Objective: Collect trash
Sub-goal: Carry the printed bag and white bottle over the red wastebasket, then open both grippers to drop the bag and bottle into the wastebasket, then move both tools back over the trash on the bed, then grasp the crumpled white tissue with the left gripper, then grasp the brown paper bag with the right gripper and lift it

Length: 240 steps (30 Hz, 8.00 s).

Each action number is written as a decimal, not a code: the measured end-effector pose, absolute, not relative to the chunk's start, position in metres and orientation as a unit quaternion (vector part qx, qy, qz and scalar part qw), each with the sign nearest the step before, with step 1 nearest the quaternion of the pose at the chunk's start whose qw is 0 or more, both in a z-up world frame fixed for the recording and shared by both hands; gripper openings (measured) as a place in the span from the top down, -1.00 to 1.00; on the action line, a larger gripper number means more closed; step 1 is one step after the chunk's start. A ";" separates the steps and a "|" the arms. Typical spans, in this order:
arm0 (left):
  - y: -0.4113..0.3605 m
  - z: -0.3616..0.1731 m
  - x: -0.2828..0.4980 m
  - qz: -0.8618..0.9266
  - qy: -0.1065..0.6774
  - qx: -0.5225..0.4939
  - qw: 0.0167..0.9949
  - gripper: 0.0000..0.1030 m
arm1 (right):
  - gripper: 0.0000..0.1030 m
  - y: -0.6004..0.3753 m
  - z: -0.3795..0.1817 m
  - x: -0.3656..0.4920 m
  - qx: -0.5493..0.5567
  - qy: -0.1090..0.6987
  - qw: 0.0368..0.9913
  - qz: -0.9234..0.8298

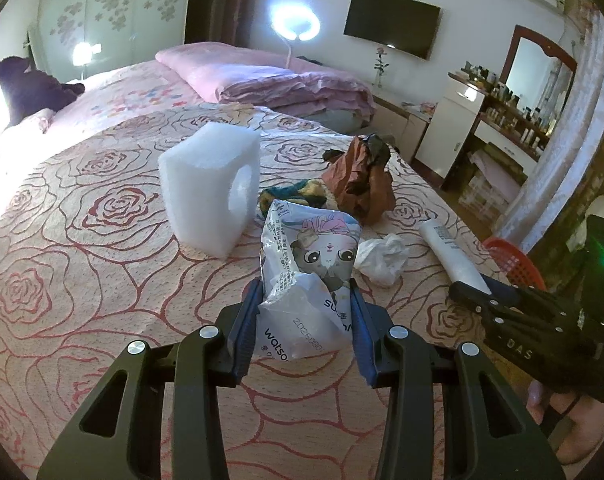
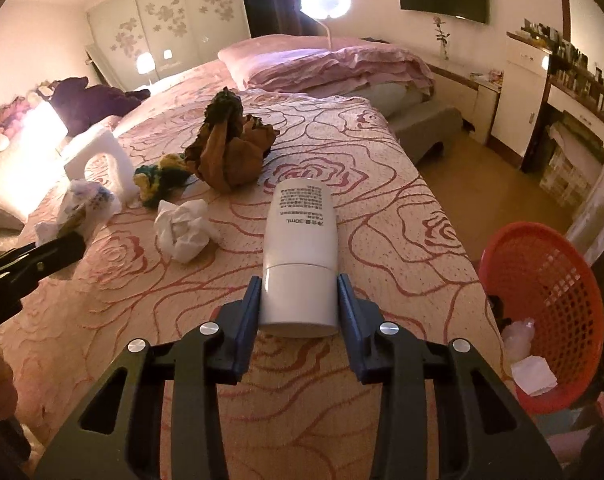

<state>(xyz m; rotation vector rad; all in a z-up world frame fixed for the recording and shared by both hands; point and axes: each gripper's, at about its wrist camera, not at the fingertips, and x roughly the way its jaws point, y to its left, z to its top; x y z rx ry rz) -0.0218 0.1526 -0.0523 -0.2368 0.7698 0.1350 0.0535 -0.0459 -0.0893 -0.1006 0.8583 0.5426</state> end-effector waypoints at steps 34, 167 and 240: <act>0.091 -0.027 -0.004 0.020 0.357 -0.050 0.932 0.24 | 0.30 -0.115 -0.044 0.041 -0.008 0.356 0.906 0.227; 0.105 -0.068 0.053 0.070 0.419 -0.097 0.900 -0.33 | -0.17 -0.208 -0.088 0.039 0.042 0.405 0.903 0.141; 0.177 -0.066 -0.005 0.125 0.373 -0.154 0.906 0.29 | 0.04 0.061 -0.079 0.129 -0.103 0.402 0.856 0.308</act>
